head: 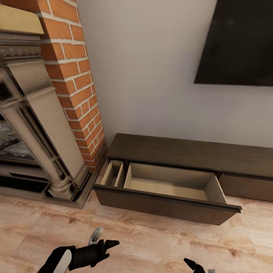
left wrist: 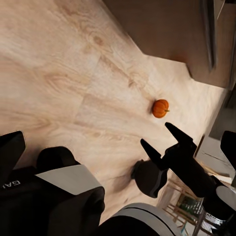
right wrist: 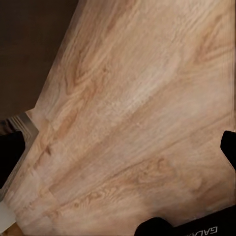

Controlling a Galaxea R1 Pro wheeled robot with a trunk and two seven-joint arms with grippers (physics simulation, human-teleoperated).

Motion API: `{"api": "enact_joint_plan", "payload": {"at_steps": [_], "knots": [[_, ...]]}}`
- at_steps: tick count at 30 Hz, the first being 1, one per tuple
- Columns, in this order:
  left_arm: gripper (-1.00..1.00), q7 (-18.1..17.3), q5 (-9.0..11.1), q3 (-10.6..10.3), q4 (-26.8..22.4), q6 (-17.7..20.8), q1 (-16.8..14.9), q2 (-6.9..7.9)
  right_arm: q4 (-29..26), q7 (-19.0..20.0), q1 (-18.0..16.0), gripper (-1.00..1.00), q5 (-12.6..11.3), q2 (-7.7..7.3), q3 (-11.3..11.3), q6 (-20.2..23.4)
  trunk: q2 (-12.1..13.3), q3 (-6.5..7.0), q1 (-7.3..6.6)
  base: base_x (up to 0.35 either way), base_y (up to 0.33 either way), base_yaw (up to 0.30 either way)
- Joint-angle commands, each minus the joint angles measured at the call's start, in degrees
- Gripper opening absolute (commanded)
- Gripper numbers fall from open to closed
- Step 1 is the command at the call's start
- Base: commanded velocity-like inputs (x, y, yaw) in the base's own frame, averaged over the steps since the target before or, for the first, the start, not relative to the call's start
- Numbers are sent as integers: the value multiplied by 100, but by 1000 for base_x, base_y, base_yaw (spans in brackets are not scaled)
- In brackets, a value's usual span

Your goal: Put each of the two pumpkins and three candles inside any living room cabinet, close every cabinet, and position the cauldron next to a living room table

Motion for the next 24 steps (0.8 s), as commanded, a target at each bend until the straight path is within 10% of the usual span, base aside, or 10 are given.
{"api": "enact_joint_plan", "payload": {"at_steps": [1, 24], "knots": [[100, -16, -2, 10, 1, 29, -4, -2, -2, 7, 0, 100, -38, -2, -4, 8, -2, 2, -4, -316, -21, 227], [100, -19, -3, 24, 186, 21, -4, 7, -9, 8, 0, 100, -24, 24, -3, -36, -2, 120, -4, -269, -48, 248]]}}
